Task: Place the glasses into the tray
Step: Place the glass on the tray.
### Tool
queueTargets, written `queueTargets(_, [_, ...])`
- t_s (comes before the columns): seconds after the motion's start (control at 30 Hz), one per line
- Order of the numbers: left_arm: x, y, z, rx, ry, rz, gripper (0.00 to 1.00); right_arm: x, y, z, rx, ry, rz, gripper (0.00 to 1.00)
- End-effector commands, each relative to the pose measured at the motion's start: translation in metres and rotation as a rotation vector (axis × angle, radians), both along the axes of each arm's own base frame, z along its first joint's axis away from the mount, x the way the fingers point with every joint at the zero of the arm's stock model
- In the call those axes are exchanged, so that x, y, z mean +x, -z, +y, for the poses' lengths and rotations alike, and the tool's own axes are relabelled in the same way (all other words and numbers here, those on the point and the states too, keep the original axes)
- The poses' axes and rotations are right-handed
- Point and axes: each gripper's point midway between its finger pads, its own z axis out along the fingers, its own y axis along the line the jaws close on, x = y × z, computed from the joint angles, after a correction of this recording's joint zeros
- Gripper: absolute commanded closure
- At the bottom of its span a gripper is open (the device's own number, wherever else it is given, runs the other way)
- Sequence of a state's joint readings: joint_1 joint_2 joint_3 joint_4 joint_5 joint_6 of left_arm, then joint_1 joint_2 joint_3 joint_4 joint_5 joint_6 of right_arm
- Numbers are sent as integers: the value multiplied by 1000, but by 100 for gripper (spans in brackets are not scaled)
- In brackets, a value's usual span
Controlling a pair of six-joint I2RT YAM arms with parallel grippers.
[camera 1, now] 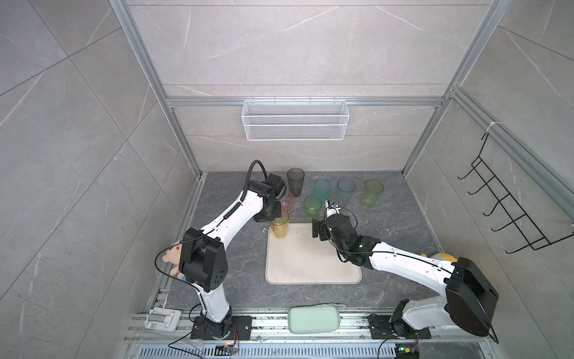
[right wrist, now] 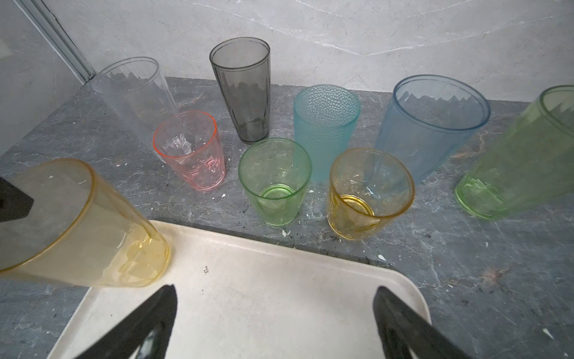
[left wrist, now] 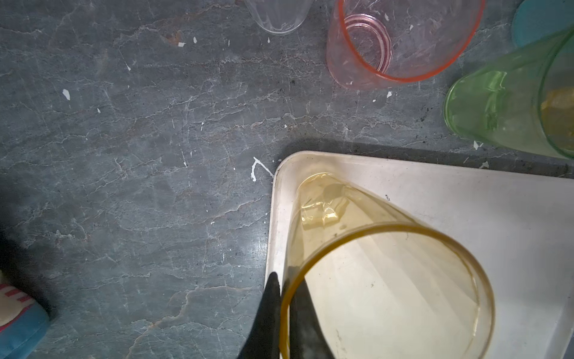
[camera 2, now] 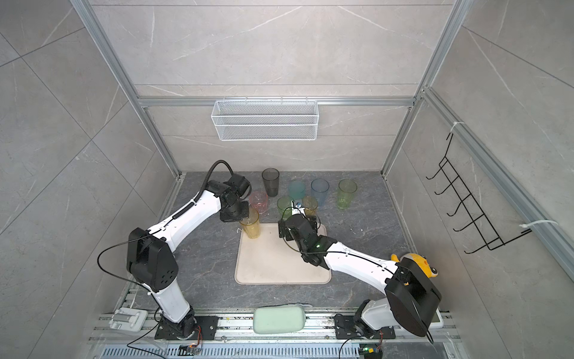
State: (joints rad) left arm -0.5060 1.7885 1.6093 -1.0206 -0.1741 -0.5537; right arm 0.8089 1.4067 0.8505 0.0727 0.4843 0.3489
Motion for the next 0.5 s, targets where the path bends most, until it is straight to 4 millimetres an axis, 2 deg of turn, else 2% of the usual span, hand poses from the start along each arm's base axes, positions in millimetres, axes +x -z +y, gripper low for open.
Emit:
queueTargets(0.0, [9,-10,-4,-2,-10,-25,100,-1,-2,-3,16,10,11,1])
queueTargets(0.23, [9,0,-2,29,-22,13,99,-1,-4,-3,17,9,9,0])
queueTargets(0.47, [8,1,-1,40,-27,19,81,-1,-6,-5,26,19,1,1])
